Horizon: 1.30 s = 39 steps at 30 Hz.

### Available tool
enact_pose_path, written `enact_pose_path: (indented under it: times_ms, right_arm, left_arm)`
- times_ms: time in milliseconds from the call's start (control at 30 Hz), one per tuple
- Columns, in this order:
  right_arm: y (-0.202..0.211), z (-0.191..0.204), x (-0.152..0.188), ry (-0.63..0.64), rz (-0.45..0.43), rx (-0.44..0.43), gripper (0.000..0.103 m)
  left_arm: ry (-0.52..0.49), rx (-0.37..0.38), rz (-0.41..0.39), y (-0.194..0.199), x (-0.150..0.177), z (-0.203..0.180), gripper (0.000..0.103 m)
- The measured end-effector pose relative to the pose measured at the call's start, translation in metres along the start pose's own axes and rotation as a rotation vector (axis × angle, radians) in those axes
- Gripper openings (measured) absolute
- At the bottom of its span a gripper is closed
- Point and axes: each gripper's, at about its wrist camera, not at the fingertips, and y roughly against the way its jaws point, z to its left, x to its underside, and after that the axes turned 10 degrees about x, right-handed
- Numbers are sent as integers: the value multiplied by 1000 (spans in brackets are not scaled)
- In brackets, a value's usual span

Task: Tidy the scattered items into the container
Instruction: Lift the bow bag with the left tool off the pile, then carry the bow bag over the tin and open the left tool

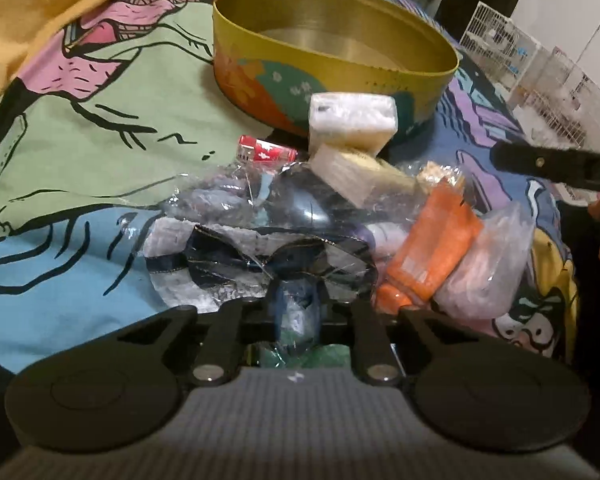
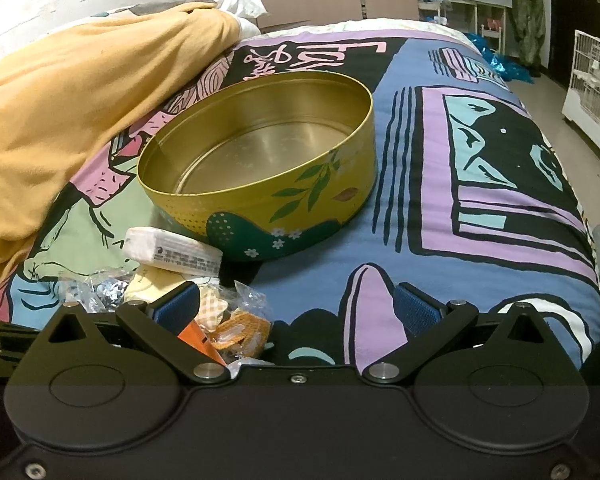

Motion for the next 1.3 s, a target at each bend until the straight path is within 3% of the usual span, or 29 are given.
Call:
enact_pose_path:
  times_ms: [367,867,1300]
  right_arm:
    - [3,-3,0,-12,-8,1,103]
    - [3,3,2,17,-10,-9,103]
    - [7,16,10,94,40,-85,103]
  left_arm:
    - [1,50,-169,54,-28,-10,11]
    - [-13,27,-260,83,-51,-9,11]
    - [-43,35,-266,77,-77,-14,11]
